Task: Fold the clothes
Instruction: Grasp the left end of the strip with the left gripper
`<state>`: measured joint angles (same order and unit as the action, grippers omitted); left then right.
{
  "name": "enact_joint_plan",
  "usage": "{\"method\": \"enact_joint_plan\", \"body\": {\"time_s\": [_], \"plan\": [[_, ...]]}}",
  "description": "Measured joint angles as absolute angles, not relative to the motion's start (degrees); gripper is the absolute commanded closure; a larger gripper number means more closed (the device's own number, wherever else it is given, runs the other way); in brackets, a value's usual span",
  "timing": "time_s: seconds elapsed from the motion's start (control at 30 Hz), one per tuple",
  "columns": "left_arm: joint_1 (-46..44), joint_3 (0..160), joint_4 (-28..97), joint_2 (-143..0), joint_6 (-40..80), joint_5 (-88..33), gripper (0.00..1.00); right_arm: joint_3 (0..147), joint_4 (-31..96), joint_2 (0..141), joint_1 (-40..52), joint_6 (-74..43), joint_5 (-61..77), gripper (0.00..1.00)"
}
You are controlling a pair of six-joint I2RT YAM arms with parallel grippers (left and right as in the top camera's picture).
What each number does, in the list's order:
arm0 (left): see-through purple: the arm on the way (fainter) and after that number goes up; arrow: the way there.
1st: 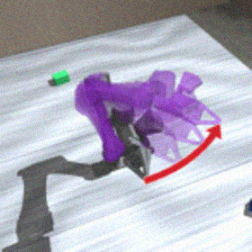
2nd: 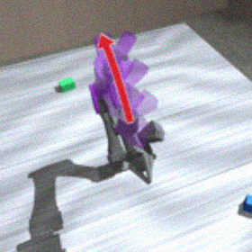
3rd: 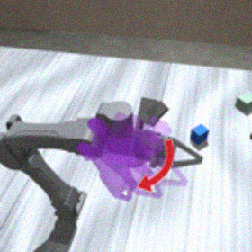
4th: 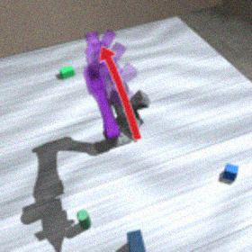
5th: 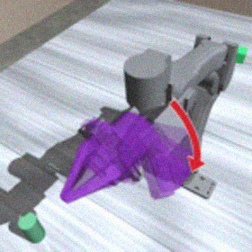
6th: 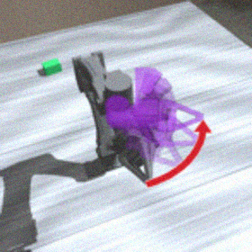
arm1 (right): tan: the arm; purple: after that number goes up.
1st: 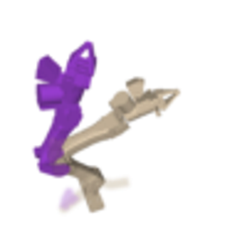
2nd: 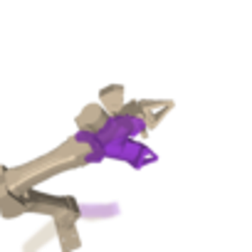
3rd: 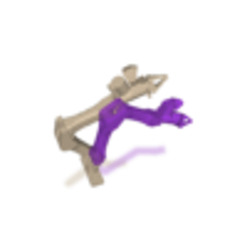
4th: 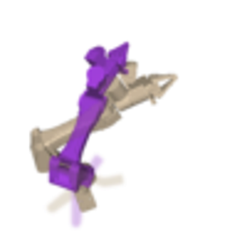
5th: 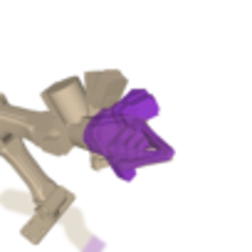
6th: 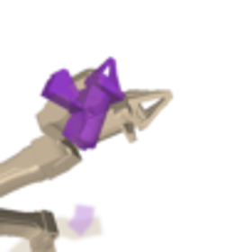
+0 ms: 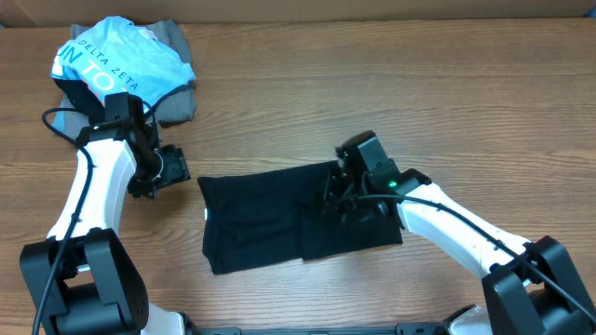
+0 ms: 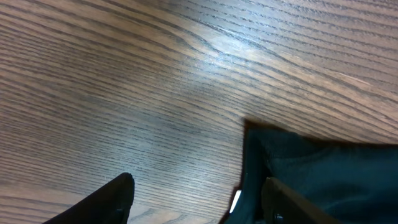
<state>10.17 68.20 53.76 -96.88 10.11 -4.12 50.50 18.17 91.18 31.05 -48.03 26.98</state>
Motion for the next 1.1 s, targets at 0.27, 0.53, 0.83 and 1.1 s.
{"method": "enact_joint_plan", "body": {"time_s": [0.27,0.53,0.83,1.1], "plan": [[10.2,68.2,54.1,-96.9,10.1,-4.1,0.3,50.5,5.2,91.1,28.6,-46.2,26.6,0.31],[10.2,68.2,56.3,-96.9,8.6,-4.2,0.06,50.5,12.9,90.9,20.8,-42.2,31.4,0.3],[10.2,62.5,51.4,-96.9,-2.5,-19.7,0.0,50.4,20.4,81.0,19.2,-35.9,32.3,0.25],[10.1,53.5,44.9,-96.9,-6.5,-24.3,0.0,50.4,24.4,75.9,19.2,-32.7,30.5,0.23]]}}
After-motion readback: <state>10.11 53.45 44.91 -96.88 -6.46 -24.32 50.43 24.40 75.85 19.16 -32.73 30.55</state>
